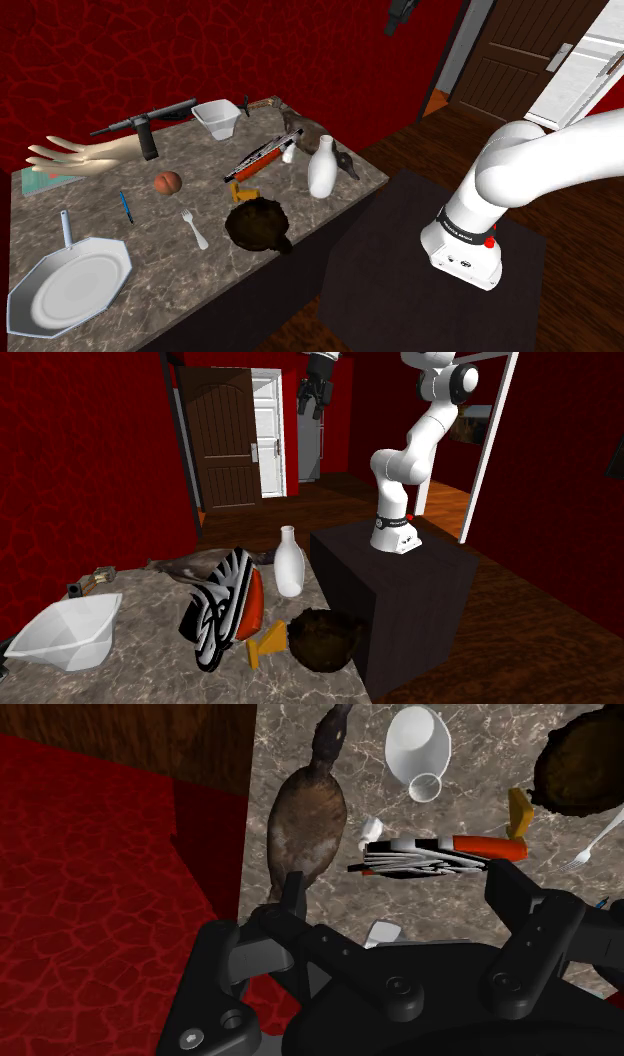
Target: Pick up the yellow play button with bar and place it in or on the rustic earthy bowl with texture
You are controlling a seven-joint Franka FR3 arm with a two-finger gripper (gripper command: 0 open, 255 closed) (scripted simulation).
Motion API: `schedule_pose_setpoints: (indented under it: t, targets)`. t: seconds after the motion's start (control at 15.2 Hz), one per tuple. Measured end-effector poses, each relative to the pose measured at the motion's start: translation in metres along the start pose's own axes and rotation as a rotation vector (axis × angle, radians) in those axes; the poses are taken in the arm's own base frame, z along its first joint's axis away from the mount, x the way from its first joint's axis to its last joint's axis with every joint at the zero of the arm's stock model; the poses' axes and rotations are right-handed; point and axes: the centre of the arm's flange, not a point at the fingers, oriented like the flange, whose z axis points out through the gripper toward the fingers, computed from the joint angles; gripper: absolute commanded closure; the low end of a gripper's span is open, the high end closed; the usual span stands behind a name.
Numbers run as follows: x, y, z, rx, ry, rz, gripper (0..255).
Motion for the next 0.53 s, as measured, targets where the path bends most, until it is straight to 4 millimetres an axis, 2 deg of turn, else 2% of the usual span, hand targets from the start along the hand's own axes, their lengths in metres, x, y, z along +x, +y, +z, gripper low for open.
schedule_pose_setpoints:
  t: [0.13,0.46,0.53]
  targets:
    - [0.001,-0.003,0.006,0.002,0.001,-0.001,0]
    - [0.014,-0.026,0.058,0.02,0.012,-0.012,0]
    - [0.017,-0.035,0.067,0.024,0.016,-0.015,0]
